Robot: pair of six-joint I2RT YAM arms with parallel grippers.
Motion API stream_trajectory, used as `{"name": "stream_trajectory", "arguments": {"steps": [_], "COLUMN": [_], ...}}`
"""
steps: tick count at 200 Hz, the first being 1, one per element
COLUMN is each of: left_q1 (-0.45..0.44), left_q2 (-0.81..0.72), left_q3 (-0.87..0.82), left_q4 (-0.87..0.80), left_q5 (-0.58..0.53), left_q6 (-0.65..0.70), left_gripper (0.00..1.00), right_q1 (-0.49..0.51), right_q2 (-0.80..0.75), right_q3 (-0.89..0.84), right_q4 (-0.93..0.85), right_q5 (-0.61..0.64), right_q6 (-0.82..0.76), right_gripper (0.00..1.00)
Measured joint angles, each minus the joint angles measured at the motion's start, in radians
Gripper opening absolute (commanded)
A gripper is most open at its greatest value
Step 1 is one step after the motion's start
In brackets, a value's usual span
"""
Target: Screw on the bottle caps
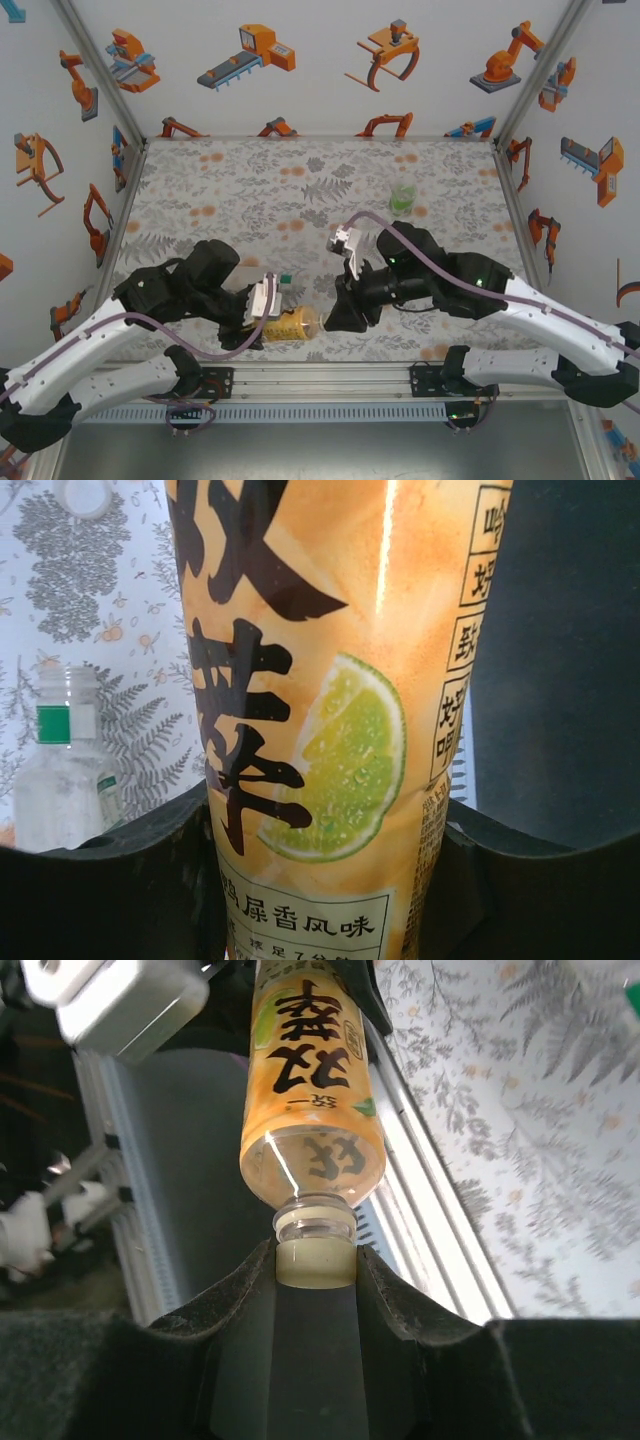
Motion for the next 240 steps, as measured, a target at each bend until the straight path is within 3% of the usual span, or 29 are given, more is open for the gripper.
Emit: {"name": "stream_trajectory", "arguments": {"steps": [41,66,101,123,184,240], "left_q1": [0.000,0.003,0.003,0.001,0.001,0.002], "left_q2": [-0.046,-0.053,-0.093,-0.104,-0.161,-0.275], "left_q3": [-0.048,-0.067,-0.111,-0.113,-0.130,-0.161], "left_q4": [0.016,0.137,0.229,0.280,0.344,0.396], "left_q5": [-0.063,-0.105,-0.131,-0.154,-0.328,-0.459], "left_q6": [0.010,0.005,0.000,-0.012,-0.130,-0.313], "left_gripper": [0.00,0.00,0.00,0.00,0.00,0.00], "right_q1": [0.000,0.008,0.008,0.008,0.004,-0.123], "right_q2": [-0.027,-0.048,-0.081,-0.073,-0.071,0.147], "right_q3": [-0.127,-0.255,-0.305,-0.232,-0.068,-0.060], "right_q4": [0.100,0.283,0.393,0.320,-0.031,-0.212], "right_q5": [0.022,0.015,0.027,0.053,0.229,0.224], "right_q6": [0.406,0.658,0.834,0.802,0.494,0.291], "right_gripper": [0.00,0.00,0.00,0.00,0.00,0.00]}}
